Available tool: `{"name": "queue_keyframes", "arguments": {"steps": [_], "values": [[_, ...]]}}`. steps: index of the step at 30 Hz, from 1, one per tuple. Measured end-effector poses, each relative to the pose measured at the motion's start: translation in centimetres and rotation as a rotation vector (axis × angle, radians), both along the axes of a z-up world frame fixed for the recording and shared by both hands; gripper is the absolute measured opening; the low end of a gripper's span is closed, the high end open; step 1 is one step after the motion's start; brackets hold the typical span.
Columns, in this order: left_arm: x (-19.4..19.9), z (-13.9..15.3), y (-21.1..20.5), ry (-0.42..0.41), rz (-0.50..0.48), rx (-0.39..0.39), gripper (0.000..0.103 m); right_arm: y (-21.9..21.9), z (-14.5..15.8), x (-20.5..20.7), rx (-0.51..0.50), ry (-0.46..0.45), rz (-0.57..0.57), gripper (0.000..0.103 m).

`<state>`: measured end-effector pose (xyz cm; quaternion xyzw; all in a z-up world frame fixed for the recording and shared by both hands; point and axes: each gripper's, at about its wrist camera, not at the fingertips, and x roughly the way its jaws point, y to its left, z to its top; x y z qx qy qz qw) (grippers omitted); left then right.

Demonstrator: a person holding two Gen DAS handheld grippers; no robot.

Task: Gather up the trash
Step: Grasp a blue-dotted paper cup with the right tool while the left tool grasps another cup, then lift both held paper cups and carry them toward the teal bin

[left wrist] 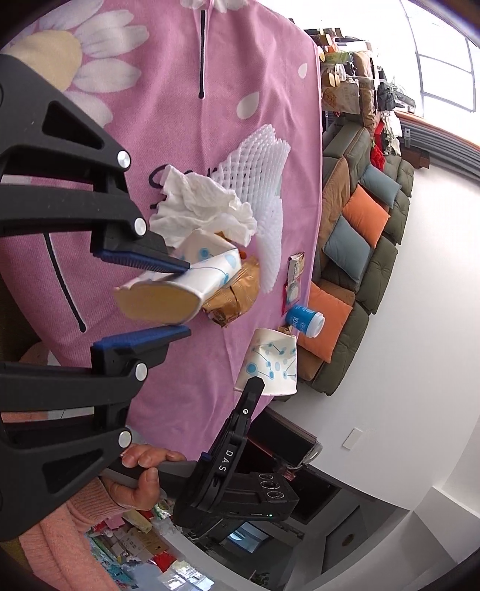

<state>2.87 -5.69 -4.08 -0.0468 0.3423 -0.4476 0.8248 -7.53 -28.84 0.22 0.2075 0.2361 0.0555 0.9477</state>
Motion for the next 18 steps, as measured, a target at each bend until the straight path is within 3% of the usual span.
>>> {"name": "queue_keyframes", "arguments": {"steps": [18], "values": [[-2.4, 1.4, 7.1, -0.013, 0.137, -0.006, 0.027, 7.5, 1.3, 1.8, -0.044, -0.03, 0.193, 0.002]]}}
